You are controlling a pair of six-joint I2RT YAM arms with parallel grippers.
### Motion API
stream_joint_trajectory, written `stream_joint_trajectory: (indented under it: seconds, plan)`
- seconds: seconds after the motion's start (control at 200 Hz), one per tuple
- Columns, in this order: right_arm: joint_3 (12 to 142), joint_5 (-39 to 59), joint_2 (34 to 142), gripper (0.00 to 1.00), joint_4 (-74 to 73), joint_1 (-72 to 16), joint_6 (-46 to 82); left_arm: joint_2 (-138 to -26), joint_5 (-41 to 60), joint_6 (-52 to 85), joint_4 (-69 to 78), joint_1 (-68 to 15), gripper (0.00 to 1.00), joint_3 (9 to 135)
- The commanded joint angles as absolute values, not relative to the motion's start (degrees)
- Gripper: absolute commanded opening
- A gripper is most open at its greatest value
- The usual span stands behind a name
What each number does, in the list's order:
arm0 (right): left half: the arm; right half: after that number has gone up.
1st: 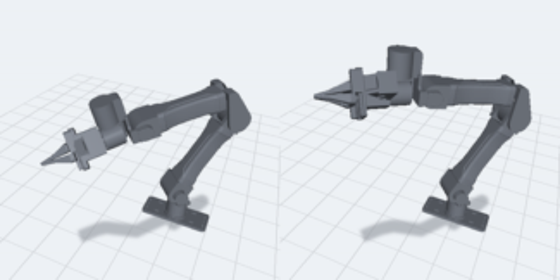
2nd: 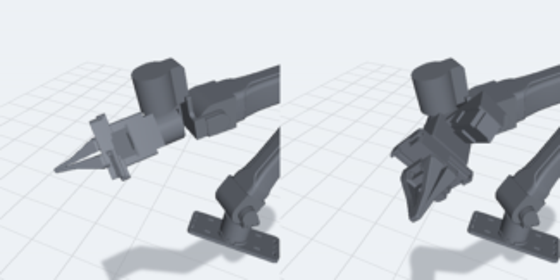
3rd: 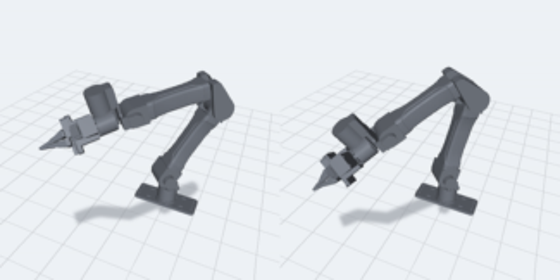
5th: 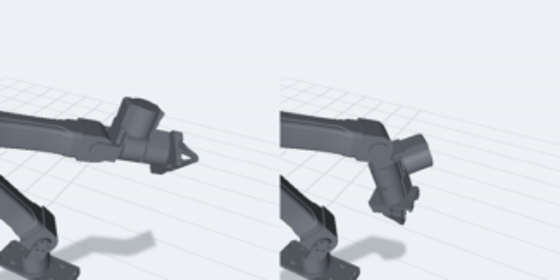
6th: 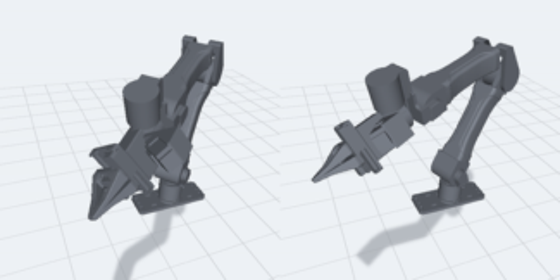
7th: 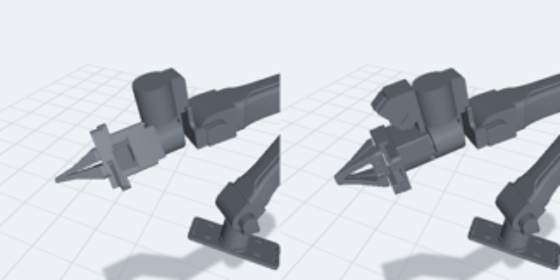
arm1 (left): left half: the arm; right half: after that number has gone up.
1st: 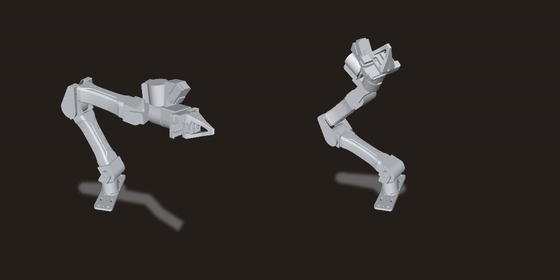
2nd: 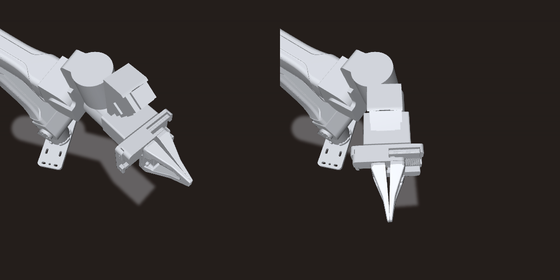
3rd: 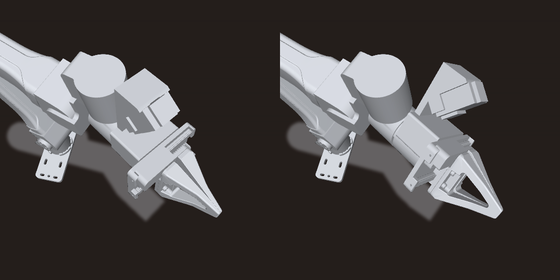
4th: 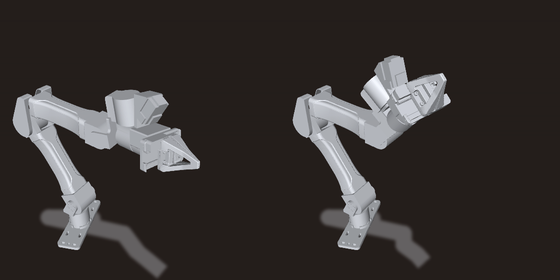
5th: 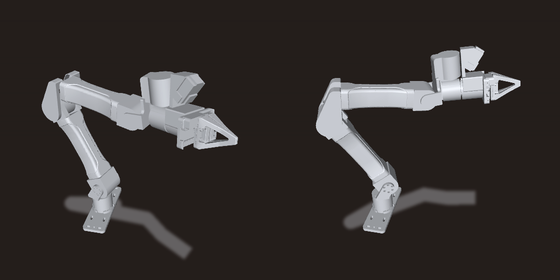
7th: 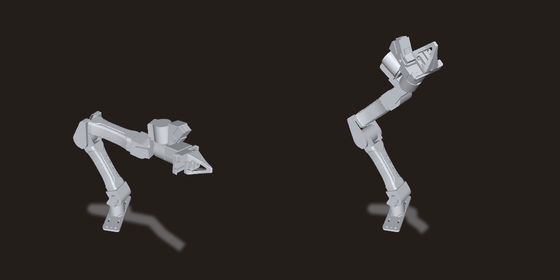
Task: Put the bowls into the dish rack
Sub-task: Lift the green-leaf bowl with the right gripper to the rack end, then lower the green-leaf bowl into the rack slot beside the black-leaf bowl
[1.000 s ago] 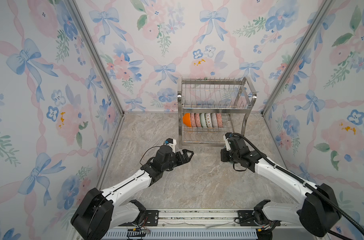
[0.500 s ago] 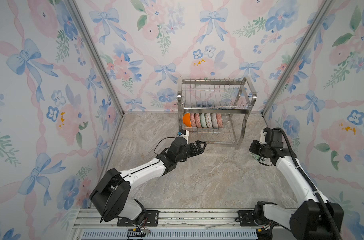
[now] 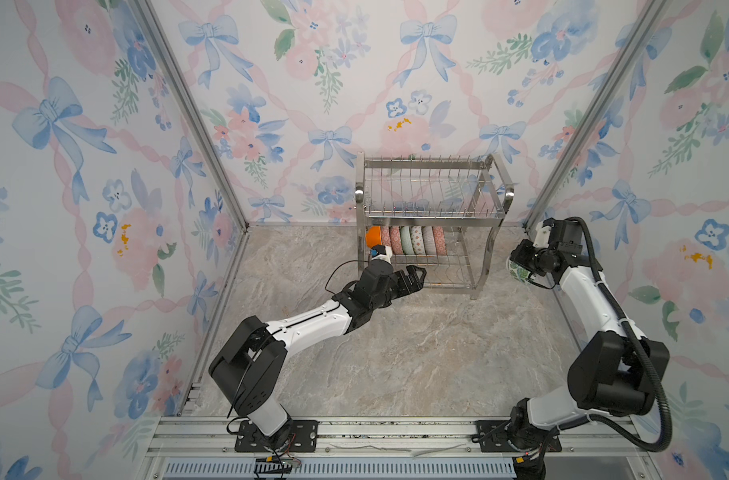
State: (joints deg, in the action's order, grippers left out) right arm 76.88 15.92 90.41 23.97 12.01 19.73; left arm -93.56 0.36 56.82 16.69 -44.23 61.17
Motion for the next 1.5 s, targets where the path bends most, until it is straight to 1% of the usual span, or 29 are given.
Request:
stream_joint_trajectory:
  seconds: [0.0, 0.215, 0.54, 0.57, 0.585, 0.64, 0.795, 1.11, 1.495]
  plan:
    - [82.2, 25.0, 93.8, 0.00, 19.7, 12.5, 21.6, -95.6, -1.8, 55.3, 17.6, -44.8, 0.98, 63.7]
    - [87.6, 32.2, 101.1, 0.00, 15.3, 11.7, 23.2, -98.9, -2.5, 54.7, 17.7, -45.1, 0.98, 67.2]
    - [90.2, 44.9, 107.9, 0.00, 5.8, 10.9, 26.3, -102.3, -2.4, 52.3, 16.9, -45.5, 0.98, 71.8]
    - [90.1, 45.1, 108.4, 0.00, 4.5, 10.8, 27.1, -102.5, -2.4, 52.1, 16.5, -45.5, 0.98, 72.1]
    - [90.1, 47.0, 108.6, 0.00, 3.6, 10.8, 27.6, -102.7, -2.5, 51.9, 16.3, -45.6, 0.98, 72.3]
    - [90.1, 49.6, 109.7, 0.00, 0.8, 10.8, 29.4, -103.2, -2.5, 51.6, 15.2, -45.5, 0.98, 73.1]
    - [91.6, 55.0, 113.7, 0.00, -5.8, 10.3, 34.0, -104.6, -2.2, 51.1, 13.3, -45.5, 0.98, 74.5]
    - [94.7, 57.8, 119.5, 0.00, -9.4, 6.9, 37.5, -105.6, -3.2, 49.2, 9.3, -45.5, 0.98, 77.0]
    - [94.9, 60.0, 124.0, 0.00, -16.9, 5.5, 43.8, -105.2, -3.6, 48.3, 8.2, -45.5, 0.98, 76.8]
